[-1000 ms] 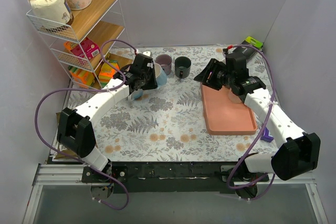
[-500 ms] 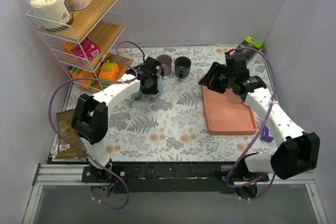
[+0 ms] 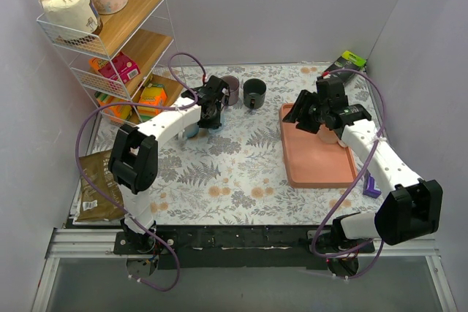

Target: Turn the mug right side up

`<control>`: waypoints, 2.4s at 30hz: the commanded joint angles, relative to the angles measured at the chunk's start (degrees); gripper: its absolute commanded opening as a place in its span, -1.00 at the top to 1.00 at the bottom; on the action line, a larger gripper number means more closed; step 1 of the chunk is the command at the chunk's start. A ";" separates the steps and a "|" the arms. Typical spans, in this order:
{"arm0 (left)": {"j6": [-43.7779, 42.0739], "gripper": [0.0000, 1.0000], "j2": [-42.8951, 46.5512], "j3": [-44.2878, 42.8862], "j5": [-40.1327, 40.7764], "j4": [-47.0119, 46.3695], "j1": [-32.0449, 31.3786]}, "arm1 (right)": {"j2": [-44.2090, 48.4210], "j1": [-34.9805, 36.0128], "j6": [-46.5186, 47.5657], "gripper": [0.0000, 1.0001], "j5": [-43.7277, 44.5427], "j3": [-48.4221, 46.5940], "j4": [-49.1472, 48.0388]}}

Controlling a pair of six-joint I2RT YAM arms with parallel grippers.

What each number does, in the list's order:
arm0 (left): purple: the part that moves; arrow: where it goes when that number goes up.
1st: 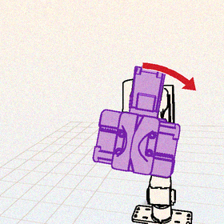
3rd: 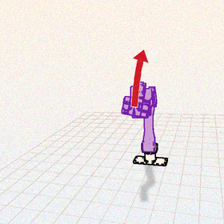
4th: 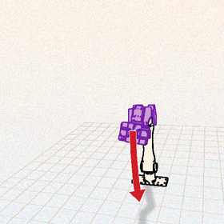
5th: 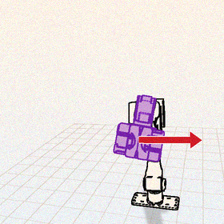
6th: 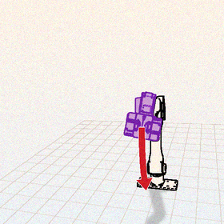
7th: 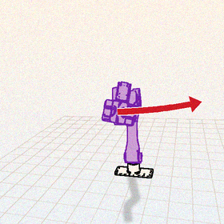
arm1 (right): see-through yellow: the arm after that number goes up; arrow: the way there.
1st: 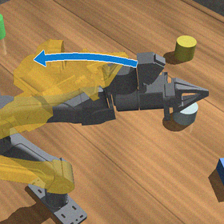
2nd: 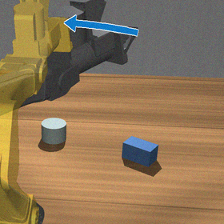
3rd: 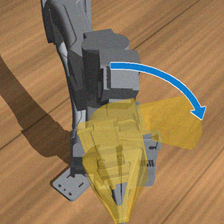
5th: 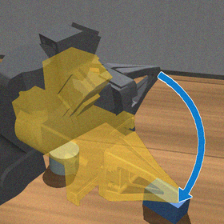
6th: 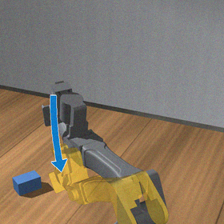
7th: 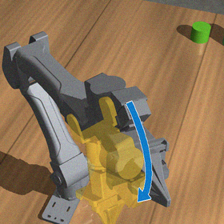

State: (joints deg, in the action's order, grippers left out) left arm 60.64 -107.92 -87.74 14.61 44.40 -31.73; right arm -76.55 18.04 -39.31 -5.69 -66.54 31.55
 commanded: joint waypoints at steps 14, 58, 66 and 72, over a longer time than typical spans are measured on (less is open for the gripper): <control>-0.97 -0.03 6.40 -1.37 0.95 -0.99 -0.27 | 0.18 -7.14 8.37 -0.27 9.99 -3.50 7.03; -3.34 -0.96 15.81 -7.53 -13.64 -6.79 -0.27 | -11.16 -19.36 46.25 -0.03 18.26 6.78 -6.06; -3.25 -0.96 15.55 -6.65 -13.64 -6.79 -0.18 | -8.71 -19.36 45.03 0.30 15.19 8.62 -5.97; -3.07 -0.96 15.37 -6.03 -14.00 -6.96 -0.18 | -5.54 -19.36 44.32 0.30 11.15 10.55 -6.85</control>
State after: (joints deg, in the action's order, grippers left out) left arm 57.84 -94.02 -94.48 1.21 37.78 -31.86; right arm -85.41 -1.48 6.09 10.07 -57.14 27.51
